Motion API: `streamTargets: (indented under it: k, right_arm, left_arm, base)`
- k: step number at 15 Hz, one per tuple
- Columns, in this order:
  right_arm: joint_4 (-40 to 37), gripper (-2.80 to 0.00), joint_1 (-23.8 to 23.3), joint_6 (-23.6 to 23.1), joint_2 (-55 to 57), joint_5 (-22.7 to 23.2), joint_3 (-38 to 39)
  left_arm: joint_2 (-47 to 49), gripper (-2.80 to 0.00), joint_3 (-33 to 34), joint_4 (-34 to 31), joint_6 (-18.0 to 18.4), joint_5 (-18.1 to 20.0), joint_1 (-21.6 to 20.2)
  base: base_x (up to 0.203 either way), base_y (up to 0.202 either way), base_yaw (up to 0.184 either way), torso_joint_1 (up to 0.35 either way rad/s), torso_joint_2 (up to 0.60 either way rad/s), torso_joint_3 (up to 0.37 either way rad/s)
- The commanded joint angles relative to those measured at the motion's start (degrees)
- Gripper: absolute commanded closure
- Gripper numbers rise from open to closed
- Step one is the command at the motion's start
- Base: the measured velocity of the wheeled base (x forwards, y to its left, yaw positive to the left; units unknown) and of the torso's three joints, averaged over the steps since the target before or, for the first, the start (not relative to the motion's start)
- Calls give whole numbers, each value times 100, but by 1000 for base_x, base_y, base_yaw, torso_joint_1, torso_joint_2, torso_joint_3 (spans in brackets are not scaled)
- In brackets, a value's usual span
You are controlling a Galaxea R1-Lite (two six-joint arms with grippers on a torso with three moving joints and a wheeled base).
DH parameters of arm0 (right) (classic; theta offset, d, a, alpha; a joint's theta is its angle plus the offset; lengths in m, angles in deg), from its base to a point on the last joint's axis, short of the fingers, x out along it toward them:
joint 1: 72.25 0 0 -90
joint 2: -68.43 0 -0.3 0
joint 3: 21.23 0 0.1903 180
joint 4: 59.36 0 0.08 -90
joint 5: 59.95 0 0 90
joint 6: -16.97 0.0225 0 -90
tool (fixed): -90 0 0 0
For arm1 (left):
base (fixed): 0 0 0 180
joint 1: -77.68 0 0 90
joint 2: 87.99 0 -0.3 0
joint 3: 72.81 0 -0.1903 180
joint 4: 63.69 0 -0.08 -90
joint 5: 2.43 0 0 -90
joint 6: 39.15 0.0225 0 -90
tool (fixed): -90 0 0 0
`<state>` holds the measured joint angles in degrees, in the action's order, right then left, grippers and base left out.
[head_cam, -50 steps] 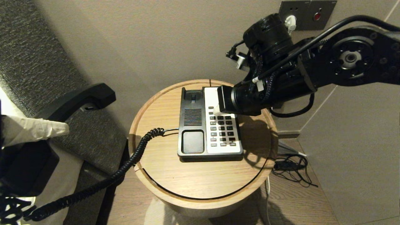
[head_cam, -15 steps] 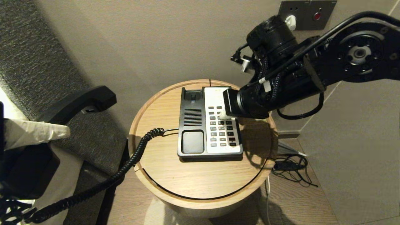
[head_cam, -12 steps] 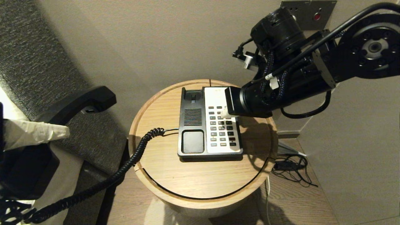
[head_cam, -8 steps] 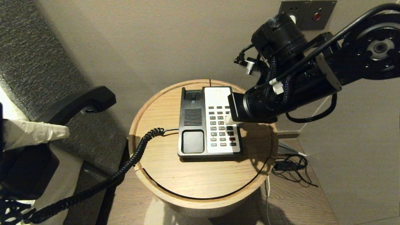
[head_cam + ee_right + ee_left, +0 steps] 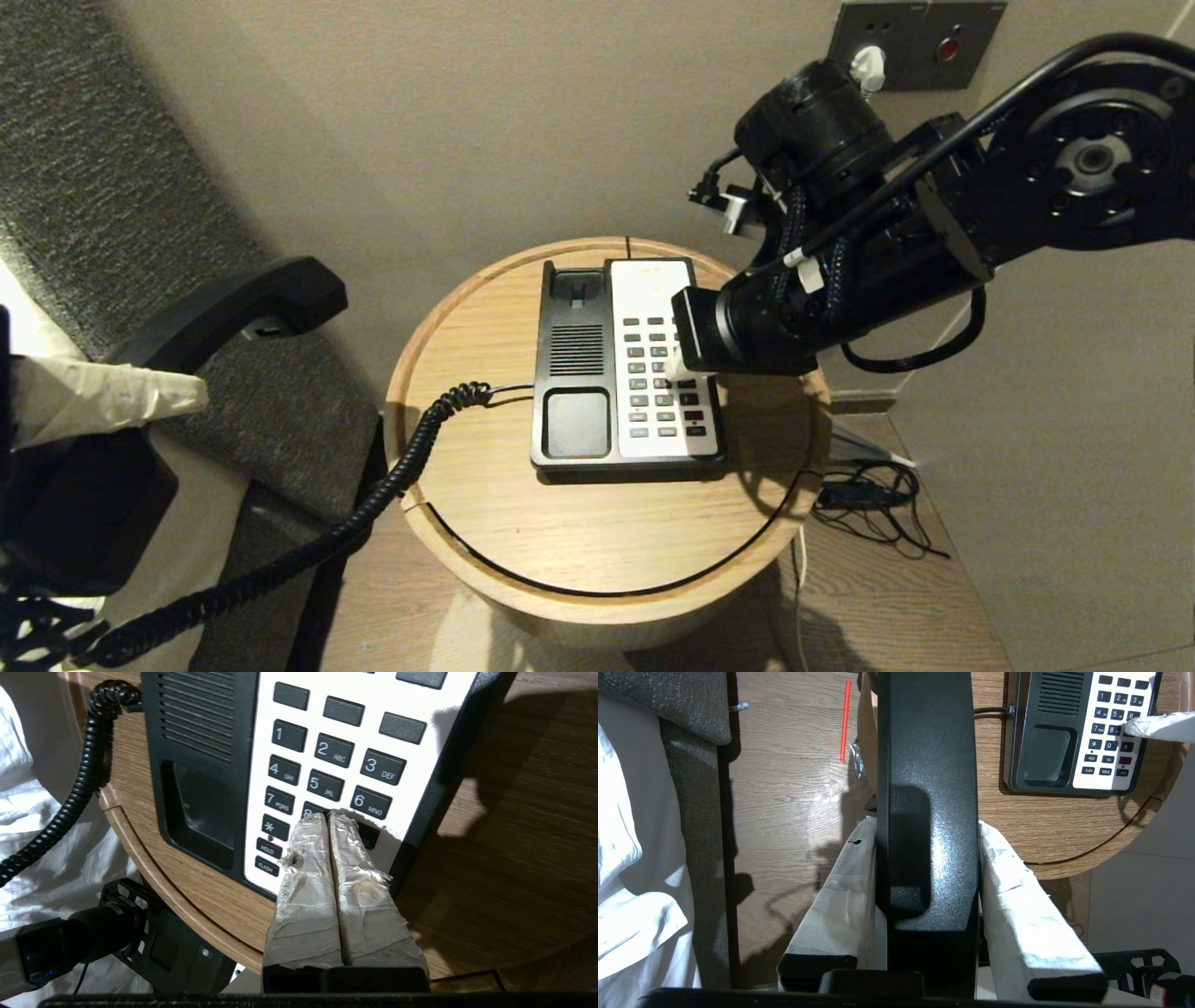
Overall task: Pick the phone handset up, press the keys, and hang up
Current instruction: Dial the number
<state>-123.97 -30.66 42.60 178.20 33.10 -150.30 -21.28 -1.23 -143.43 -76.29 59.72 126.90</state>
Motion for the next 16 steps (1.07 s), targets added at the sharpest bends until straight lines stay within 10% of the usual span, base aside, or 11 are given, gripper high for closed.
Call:
streamTargets:
  k: [1, 16]
  right_arm:
    - [-16, 0, 7, 13, 69, 10, -28]
    - [-7, 0, 68, 22, 202, -6, 26]
  left_arm:
    - [9, 0, 6, -32, -21, -9, -1]
    - [4, 0, 6, -41, -21, 26, -9]
  base:
    - [0, 0, 0, 0, 0, 0]
    - [0, 0, 0, 0, 0, 0]
